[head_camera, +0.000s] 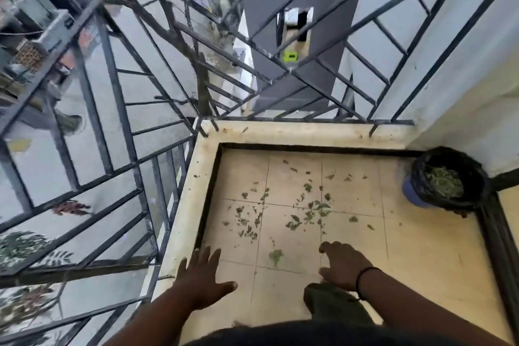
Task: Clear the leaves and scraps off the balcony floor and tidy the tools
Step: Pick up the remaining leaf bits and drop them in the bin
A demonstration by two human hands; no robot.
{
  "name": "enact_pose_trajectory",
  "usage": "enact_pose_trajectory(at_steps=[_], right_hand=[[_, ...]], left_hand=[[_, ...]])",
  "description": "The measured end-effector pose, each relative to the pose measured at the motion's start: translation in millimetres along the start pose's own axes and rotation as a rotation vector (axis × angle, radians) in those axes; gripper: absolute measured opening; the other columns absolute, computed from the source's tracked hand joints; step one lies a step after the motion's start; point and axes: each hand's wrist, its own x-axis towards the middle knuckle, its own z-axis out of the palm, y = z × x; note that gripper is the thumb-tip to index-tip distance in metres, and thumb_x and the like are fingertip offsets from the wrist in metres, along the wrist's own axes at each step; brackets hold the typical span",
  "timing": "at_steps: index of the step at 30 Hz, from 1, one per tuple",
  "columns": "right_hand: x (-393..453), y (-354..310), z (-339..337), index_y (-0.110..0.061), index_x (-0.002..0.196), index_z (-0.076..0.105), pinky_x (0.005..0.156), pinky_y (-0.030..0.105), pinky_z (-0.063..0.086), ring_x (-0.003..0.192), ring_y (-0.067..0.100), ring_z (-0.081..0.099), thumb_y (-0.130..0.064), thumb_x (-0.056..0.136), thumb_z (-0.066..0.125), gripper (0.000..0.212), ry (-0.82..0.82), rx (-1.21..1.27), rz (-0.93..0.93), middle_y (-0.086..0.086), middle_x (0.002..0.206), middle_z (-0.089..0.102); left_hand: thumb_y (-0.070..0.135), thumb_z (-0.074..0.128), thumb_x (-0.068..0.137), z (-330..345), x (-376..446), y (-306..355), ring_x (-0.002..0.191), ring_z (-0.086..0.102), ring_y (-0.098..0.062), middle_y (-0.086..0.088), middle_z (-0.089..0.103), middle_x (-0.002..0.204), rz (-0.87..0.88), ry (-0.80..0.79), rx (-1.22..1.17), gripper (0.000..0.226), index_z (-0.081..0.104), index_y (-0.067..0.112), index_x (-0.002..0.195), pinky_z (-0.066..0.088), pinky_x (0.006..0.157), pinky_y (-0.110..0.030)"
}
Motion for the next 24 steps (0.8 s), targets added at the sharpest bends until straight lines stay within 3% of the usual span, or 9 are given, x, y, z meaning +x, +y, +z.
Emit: enact_pose_trajectory(at_steps=[2,5,6,8,12,15,19,22,24], right_hand=[[7,23,-5,-0.026,0.141,0.036,0.103,0.033,0.039,0.127,0.023,0.042,-0.045,0.092,0.051,0.055,-0.024,0.012,0.020,0.002,0.140,0.045],[16,49,-11,-0.026,0.138,0.039,0.100,0.033,0.039,0.124,0.024,0.045,-0.045,0.091,0.050,0.052,-0.045,0.001,0.065,0.002,0.136,0.048],[20,54,-12,-0.025,0.137,0.040,0.099,0.033,0.039,0.124,0.025,0.045,-0.045,0.091,0.050,0.051,-0.062,-0.005,0.075,0.003,0.135,0.048],[30,60,-10,-0.024,0.135,0.041,0.099,0.033,0.039,0.124,0.025,0.045,-0.047,0.090,0.050,0.052,-0.078,-0.001,0.109,0.003,0.133,0.049],[57,54,5,-0.023,0.134,0.044,0.099,0.032,0.042,0.122,0.022,0.048,-0.049,0.092,0.047,0.049,-0.024,0.024,0.126,0.001,0.132,0.051],[87,44,35,-0.027,0.128,0.047,0.094,0.031,0.044,0.116,0.020,0.052,-0.049,0.092,0.044,0.042,0.008,0.064,0.120,-0.001,0.126,0.053],[156,31,107,-0.037,0.130,0.046,0.100,0.034,0.040,0.130,0.023,0.043,-0.064,0.085,0.029,0.054,-0.030,0.032,0.099,0.000,0.144,0.042],[208,7,154,-0.026,0.145,0.035,0.113,0.039,0.026,0.136,0.029,0.035,-0.055,0.094,0.039,0.059,-0.049,-0.064,0.036,0.003,0.147,0.038],[242,-8,192,-0.020,0.147,0.033,0.108,0.039,0.034,0.131,0.027,0.040,-0.053,0.095,0.041,0.062,-0.021,-0.131,-0.035,0.005,0.145,0.041]], left_hand=[[0.087,0.030,0.079,1,4,18,0.151,-0.009,-0.026,-0.003,-0.013,0.164,-0.023,-0.034,-0.014,0.106,-0.006,0.025,0.157,-0.001,0.121,-0.046],[0.104,-0.006,0.028,0,11,39,0.152,-0.006,-0.026,-0.004,-0.011,0.164,0.007,-0.076,-0.041,0.151,-0.004,0.026,0.157,0.002,0.120,-0.046],[0.104,-0.008,0.024,-1,17,42,0.152,-0.005,-0.026,-0.004,-0.010,0.165,0.009,-0.092,-0.045,0.155,-0.004,0.026,0.157,0.003,0.121,-0.045],[0.104,0.011,0.047,0,27,42,0.152,-0.004,-0.026,-0.004,-0.010,0.165,0.003,-0.116,-0.092,0.137,-0.004,0.025,0.157,0.004,0.122,-0.043],[0.071,0.038,0.091,10,65,30,0.152,-0.003,-0.026,-0.005,-0.007,0.165,0.025,-0.112,-0.099,0.093,-0.002,0.020,0.158,0.005,0.122,-0.043],[0.068,0.038,0.093,31,115,8,0.152,-0.001,-0.026,-0.005,-0.004,0.165,0.021,-0.083,-0.127,0.089,0.000,0.020,0.158,0.006,0.123,-0.041],[0.072,0.034,0.091,75,191,-26,0.152,-0.003,-0.025,-0.005,-0.002,0.165,0.008,-0.047,-0.190,0.090,0.004,0.020,0.158,0.003,0.122,-0.039],[0.091,0.005,0.070,113,256,-53,0.152,-0.003,-0.027,-0.007,0.002,0.165,0.003,-0.025,-0.133,0.116,0.007,0.016,0.158,0.003,0.123,-0.042],[0.088,0.007,0.071,141,297,-69,0.151,-0.005,-0.029,-0.010,0.001,0.165,-0.023,-0.034,-0.122,0.113,0.006,0.015,0.157,0.002,0.123,-0.043]])
